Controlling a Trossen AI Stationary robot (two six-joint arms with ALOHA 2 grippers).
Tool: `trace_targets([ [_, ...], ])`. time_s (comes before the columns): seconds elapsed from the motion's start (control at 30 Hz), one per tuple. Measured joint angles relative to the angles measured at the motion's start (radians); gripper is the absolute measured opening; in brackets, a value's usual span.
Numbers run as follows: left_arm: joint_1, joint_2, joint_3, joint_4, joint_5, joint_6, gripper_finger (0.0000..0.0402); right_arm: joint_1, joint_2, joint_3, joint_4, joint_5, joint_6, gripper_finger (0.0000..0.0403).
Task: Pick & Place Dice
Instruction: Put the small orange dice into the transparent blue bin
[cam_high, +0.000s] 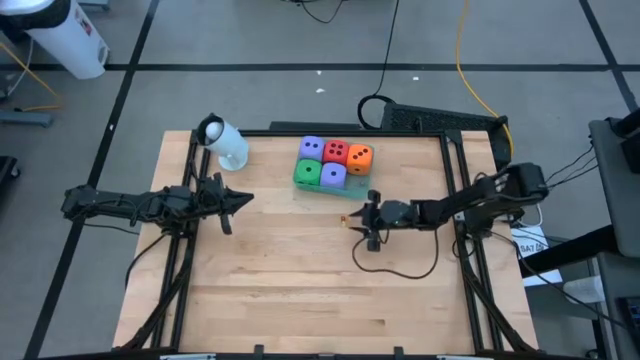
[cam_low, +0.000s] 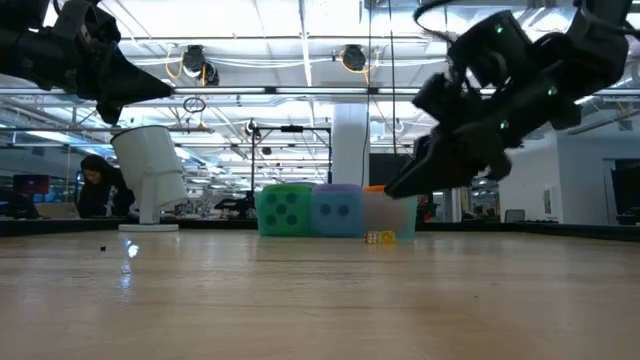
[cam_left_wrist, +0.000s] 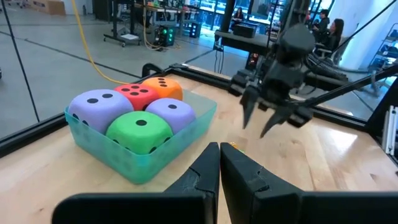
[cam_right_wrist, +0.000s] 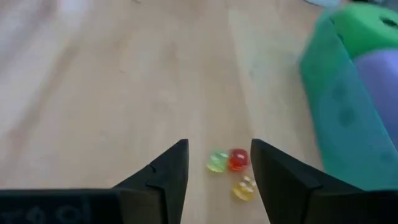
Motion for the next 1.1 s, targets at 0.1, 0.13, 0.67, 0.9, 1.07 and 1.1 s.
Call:
trace_targets([
  [0.1,0.0,0.0,0.0,-0.002,0.001,-0.024,0.0021,0.0,0.072,0.0,0.033,0.09,0.027,0.016],
  [0.13,0.0,0.0,0.0,-0.002,0.002,-0.026,0.0021,0.0,0.094,0.0,0.042,0.11,0.031,0.0159],
  [0.67,0.0,0.0,0.0,-0.005,0.008,-0.016,0.0021,-0.035,0.241,0.0,0.153,0.125,0.077,0.0148],
  [0.9,0.0,0.0,0.0,-0.011,0.008,-0.015,0.0021,-0.042,0.255,0.0,0.167,0.103,0.082,0.0137],
  [1.07,0.0,0.0,0.0,-0.011,0.008,-0.016,0.0021,-0.042,0.255,0.0,0.162,0.097,0.081,0.0115],
  [1.1,0.0,0.0,0.0,-0.011,0.008,-0.016,0.0021,-0.042,0.255,0.0,0.16,0.098,0.08,0.0108],
])
